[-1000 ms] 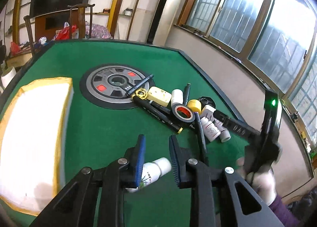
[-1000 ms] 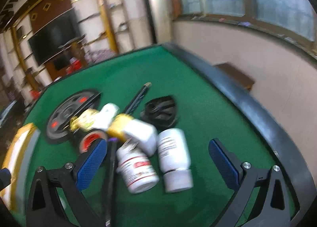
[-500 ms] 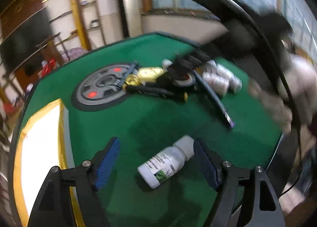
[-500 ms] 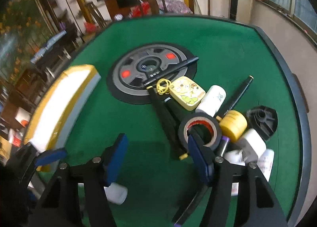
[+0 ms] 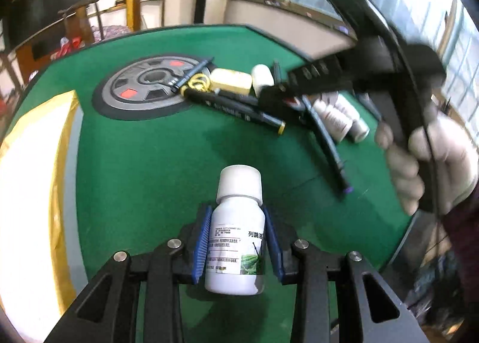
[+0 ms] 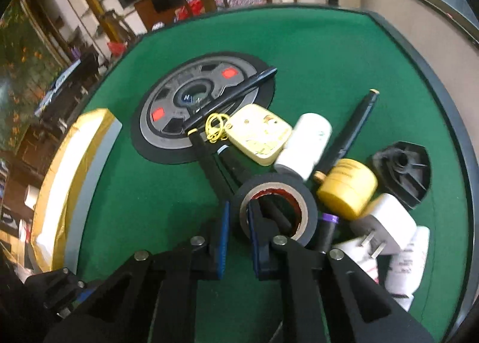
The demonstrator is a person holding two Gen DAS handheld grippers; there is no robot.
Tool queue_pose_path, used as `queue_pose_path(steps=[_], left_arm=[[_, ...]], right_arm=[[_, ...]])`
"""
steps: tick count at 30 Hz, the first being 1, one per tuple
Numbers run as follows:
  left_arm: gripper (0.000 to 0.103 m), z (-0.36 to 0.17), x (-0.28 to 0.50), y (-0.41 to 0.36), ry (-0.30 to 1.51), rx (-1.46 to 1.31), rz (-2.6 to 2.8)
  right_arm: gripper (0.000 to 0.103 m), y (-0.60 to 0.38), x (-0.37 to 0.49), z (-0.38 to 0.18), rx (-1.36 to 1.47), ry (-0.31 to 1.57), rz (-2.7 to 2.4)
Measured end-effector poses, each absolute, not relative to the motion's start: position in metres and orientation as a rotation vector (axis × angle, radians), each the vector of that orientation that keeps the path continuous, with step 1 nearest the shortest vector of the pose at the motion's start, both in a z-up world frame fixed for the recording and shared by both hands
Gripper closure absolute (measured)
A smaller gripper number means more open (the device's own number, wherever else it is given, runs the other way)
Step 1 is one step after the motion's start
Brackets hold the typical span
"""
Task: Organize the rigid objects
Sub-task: 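Grasp the white green-label bottle with the left tool while the right tool grasps the black tape roll, then carry the bottle with the left tool into the white tray while the right tool drops the tape roll there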
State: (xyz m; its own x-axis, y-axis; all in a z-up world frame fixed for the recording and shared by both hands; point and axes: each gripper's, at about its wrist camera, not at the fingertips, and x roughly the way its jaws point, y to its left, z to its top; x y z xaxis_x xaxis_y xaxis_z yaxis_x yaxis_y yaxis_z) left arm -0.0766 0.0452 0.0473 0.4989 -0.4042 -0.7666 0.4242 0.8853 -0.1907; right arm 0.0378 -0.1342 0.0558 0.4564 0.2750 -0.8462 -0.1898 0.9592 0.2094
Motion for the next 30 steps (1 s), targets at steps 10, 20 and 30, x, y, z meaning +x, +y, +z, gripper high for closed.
queue_pose_path(steps=[10,20,30], left_arm=[[0.067,0.099,-0.101,0.088,0.814,-0.180,-0.498],[0.067,0.149,-0.068,0.163,0.717,-0.214,-0.325],[0.067,0.095,0.015,0.230,0.850,-0.365,-0.202]], right_arm=[[0.091,-0.145,-0.004,0.096,0.213,0.943,0.350],[0.091,-0.070,-0.030,0.170,0.248,0.834,0.609],[0.091,0.040,0.052,0.151,0.352,0.990,0.695]])
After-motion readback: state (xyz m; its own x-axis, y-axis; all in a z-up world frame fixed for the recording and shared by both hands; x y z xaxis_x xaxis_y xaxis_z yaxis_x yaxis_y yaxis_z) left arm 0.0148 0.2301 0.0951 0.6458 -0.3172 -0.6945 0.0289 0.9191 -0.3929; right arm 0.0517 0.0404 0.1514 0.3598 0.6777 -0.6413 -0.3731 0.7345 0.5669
